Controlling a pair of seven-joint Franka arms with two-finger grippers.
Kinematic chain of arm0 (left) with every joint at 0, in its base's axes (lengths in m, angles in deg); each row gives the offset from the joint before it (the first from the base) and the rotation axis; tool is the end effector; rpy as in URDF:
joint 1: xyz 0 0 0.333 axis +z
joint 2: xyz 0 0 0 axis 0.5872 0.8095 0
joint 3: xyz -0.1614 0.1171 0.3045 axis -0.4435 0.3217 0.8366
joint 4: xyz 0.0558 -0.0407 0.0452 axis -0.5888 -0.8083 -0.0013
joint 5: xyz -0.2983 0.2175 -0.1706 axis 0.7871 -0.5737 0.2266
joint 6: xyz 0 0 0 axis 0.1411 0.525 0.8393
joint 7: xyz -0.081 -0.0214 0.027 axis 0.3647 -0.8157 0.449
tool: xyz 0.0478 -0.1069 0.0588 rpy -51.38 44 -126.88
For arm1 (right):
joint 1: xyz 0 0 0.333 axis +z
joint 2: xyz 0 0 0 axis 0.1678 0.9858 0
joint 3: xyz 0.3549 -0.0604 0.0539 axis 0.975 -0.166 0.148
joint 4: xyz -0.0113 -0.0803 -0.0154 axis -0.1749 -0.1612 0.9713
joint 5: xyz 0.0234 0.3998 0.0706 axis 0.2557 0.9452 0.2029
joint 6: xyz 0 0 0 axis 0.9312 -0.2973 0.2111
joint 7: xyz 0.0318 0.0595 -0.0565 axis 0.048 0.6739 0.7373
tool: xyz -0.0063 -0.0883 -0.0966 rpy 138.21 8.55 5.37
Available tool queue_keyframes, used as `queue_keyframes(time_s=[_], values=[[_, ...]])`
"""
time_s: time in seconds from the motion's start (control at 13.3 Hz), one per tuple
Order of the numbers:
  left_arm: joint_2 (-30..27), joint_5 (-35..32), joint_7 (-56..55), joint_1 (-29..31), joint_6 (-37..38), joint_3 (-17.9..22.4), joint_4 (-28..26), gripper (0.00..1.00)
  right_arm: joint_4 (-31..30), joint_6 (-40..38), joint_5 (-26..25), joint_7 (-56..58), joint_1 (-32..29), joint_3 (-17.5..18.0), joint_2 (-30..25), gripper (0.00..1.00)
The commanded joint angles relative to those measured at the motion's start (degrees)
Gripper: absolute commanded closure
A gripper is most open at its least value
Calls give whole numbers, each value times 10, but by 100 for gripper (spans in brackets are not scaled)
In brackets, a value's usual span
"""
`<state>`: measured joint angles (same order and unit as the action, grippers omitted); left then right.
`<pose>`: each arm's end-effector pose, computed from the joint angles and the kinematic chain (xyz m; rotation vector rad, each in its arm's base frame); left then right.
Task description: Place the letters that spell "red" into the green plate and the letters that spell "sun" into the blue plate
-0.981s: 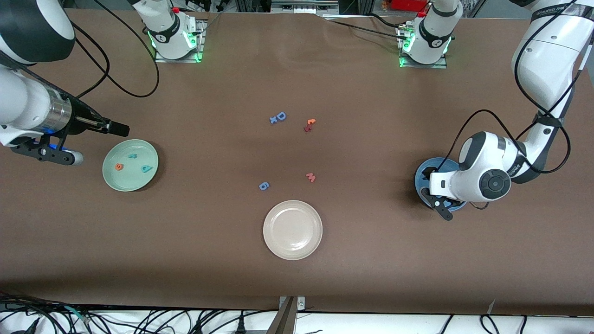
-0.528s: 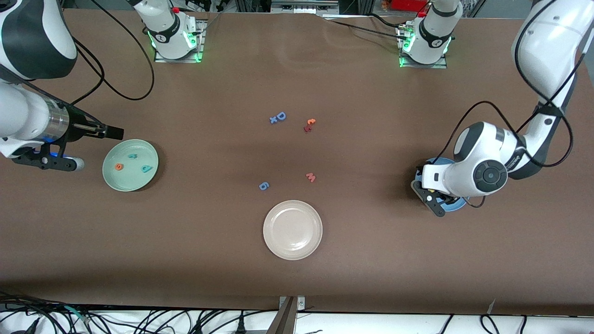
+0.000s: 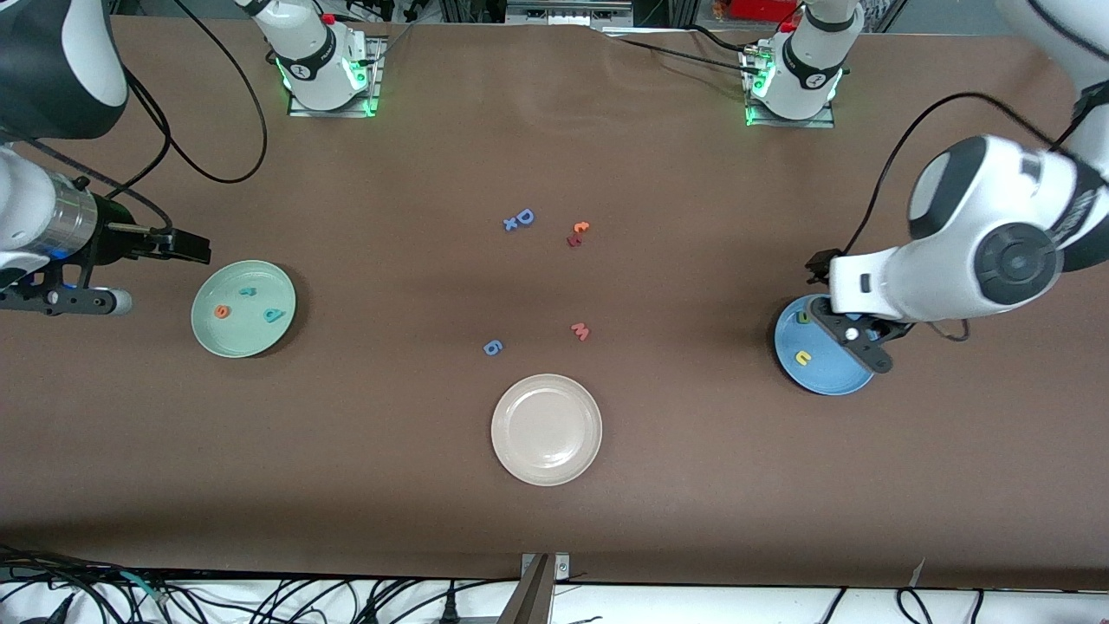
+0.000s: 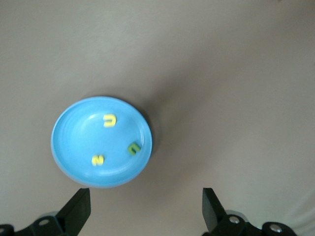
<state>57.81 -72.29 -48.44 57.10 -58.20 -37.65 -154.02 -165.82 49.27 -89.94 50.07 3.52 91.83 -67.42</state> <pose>0.6568 -0.0951 0.4722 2.8808 -1.0506 -0.3819 0.6337 0.0442 0.5581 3.0699 -0.0653 -0.2676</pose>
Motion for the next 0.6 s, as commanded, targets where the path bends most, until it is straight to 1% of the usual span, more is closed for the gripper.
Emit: queue_keyframes(time_s=[0.0, 0.15, 0.3, 0.38, 0.45, 0.53], values=[[-35, 13, -67, -3, 55, -5, 43, 0, -78, 47, 13, 10, 48, -51, -54, 0], [-78, 14, -135, -3, 65, -5, 44, 0, -113, 79, 13, 10, 50, -52, -77, 0], [-116, 25, -147, -8, 65, 6, 45, 0, -111, 80, 13, 11, 54, -53, -77, 0], [-125, 44, -146, -15, 64, 31, 45, 0, -109, 81, 14, 6, 72, -65, -77, 1], [-141, 82, -146, -26, 64, 70, 45, 0, -109, 84, 16, 5, 80, -77, -75, 1], [-156, 101, -146, -36, 64, 97, 41, 0, -108, 84, 18, 5, 80, -76, -73, 1]])
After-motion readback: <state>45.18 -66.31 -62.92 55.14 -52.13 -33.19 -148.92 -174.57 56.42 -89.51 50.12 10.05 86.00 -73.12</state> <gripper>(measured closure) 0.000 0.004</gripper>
